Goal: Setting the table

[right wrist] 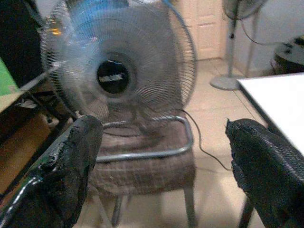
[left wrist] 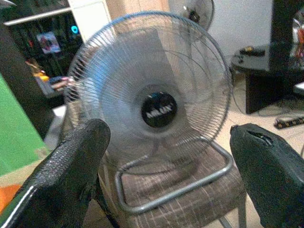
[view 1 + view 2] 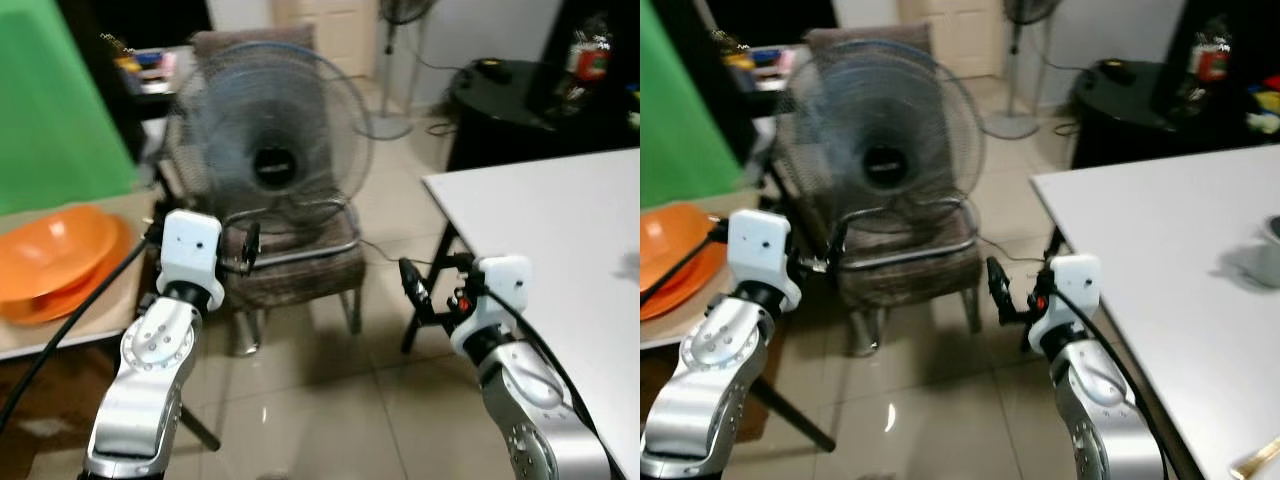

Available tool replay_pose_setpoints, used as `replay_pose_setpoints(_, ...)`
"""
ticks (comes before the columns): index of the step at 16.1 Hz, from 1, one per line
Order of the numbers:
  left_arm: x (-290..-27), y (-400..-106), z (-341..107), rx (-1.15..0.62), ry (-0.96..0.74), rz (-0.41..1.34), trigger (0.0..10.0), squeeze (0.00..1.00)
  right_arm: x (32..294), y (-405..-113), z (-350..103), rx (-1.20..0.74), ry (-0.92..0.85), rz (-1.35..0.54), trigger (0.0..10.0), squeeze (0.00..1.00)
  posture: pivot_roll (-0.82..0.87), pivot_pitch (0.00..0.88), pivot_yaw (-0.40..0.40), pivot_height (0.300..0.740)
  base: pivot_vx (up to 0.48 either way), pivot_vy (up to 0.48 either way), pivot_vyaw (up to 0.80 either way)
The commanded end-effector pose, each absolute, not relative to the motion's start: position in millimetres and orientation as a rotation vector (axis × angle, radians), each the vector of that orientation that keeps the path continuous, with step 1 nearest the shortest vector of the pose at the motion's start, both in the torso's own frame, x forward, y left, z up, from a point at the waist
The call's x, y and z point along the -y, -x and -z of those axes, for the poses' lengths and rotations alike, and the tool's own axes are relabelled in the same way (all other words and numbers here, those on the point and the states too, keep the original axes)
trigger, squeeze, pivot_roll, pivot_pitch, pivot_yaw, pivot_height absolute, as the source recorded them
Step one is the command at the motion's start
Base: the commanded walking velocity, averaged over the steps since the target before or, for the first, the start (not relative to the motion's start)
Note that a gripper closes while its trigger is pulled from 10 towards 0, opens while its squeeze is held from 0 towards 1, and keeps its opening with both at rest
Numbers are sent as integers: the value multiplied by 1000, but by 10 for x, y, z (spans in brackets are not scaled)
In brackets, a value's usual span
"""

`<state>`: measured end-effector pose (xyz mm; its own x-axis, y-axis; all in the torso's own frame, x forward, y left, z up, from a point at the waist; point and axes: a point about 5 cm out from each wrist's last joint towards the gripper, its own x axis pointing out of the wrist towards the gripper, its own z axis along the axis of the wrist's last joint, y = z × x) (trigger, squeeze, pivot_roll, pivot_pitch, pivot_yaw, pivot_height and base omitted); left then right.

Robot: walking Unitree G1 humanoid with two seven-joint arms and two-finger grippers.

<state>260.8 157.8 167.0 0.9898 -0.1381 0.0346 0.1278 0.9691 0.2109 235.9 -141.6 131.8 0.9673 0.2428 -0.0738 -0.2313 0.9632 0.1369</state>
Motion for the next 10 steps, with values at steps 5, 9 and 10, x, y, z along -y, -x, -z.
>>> replay_pose_setpoints(5, -1722, -2670, -1649, 34, -199, 82, 10000, 255, 1344, -2383, -1285, -103, -120, -307, 10000, 1000, 48, 0, 27, 740, 0, 0, 800)
replay_pose_setpoints(9, -1672, -2686, -1699, 63, -163, 115, 10000, 271, 1255, -2469, -1332, -76, -153, -332, 10000, 1000, 52, 0, 23, 740, 0, 0, 800)
replay_pose_setpoints(10, -1652, -2686, -1699, 67, -152, 129, 10000, 275, 1247, -2465, -1330, -76, -154, -337, 10000, 1000, 51, 0, 26, 740, 0, 0, 800)
